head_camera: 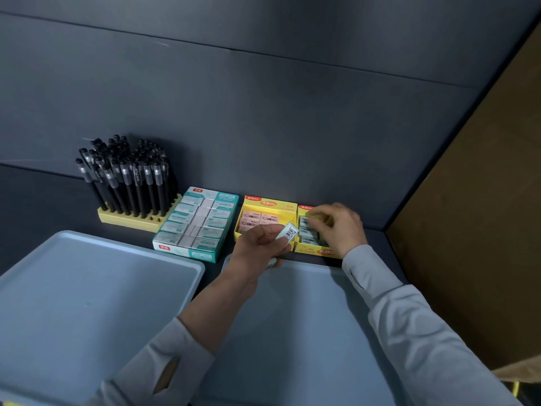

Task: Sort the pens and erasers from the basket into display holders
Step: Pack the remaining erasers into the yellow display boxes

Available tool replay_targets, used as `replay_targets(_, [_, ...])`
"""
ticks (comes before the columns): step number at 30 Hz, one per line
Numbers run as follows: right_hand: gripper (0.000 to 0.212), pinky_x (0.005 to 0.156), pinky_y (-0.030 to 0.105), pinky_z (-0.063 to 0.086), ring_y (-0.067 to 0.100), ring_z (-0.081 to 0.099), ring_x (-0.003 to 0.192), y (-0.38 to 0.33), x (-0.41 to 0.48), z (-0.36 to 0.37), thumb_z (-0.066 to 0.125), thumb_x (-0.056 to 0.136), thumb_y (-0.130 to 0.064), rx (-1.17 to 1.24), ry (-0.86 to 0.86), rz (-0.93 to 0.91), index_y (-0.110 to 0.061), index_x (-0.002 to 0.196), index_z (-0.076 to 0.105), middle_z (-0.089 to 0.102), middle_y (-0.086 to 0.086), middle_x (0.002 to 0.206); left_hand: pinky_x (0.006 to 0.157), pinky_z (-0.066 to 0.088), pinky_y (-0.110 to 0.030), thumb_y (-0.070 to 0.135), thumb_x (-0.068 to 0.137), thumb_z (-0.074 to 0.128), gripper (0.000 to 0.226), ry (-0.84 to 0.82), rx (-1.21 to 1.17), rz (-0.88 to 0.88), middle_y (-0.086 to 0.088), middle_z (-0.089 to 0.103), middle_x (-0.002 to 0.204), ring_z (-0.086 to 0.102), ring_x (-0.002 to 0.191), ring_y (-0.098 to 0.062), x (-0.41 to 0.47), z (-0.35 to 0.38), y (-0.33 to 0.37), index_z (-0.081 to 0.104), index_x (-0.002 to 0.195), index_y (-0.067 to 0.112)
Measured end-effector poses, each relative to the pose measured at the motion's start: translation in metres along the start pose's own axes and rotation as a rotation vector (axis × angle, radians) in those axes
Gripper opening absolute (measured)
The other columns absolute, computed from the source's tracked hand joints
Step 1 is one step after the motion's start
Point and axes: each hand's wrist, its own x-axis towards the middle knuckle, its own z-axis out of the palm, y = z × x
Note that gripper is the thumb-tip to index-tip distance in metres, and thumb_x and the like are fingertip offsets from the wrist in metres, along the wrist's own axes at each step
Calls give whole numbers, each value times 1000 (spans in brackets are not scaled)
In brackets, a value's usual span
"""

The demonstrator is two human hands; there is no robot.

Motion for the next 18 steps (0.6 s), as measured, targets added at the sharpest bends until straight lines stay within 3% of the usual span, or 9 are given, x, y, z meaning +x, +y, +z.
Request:
replay_targets(3, [19, 55, 25, 44, 9, 55, 58, -23, -11, -13, 64, 92, -29, 420, -228, 90, -15, 83, 73, 64, -3, 65, 55, 49, -18, 3, 90, 63, 15, 16, -10, -3, 3, 71, 87, 67, 78, -11, 2, 5, -1, 63, 99, 16])
replay_targets(5, [18, 44, 21, 38, 8, 50, 46, -32, -18, -16, 65, 92, -24, 528, -411, 93, -8, 85, 70, 58, -4, 55, 54, 49, -18, 5, 89, 65, 14, 21, -6, -7, 0, 70, 86, 65, 75, -10, 2, 10, -1, 62, 100, 13])
replay_targets(7, [11, 41, 18, 41, 7, 50, 42, -33, -22, -16, 67, 90, -12, 593, -435, 76, -1, 89, 69, 58, -2, 53, 55, 49, -18, 8, 90, 65, 12, 21, -30, -39, -1, 68, 84, 65, 73, -10, 1, 15, 1, 61, 102, 10])
replay_targets(10, [5, 58, 18, 54, 9, 64, 60, -23, -20, -22, 67, 87, 0, 794, -305, 189, -2, 91, 70, 69, 4, 71, 55, 52, -22, 20, 95, 60, 10, 11, -277, -259, -5, 65, 78, 64, 70, -15, -2, 18, 5, 61, 92, 10])
replay_targets(13, [20, 72, 23, 56, 17, 68, 78, -7, -21, -29, 67, 83, 6, 802, -263, 214, -12, 89, 75, 74, 5, 87, 75, 55, -39, 22, 97, 54, 21, -6, -570, -474, -13, 59, 76, 58, 72, -25, -4, 16, 7, 58, 89, 4])
replay_targets(16, [34, 82, 29, 58, 18, 69, 86, 3, -23, -31, 64, 82, 12, 835, -301, 192, -13, 104, 71, 74, 8, 97, 95, 48, -50, 3, 95, 44, 12, -57, -537, -481, -15, 55, 89, 59, 89, -32, -6, 14, 6, 56, 95, 4])
replay_targets(18, [35, 83, 30, 57, 17, 69, 87, 5, -24, -32, 65, 82, 10, 831, -304, 190, -10, 110, 69, 73, 10, 99, 99, 46, -48, -11, 89, 34, 29, -97, -472, -443, -16, 54, 99, 59, 101, -35, -9, 14, 7, 56, 102, 4])
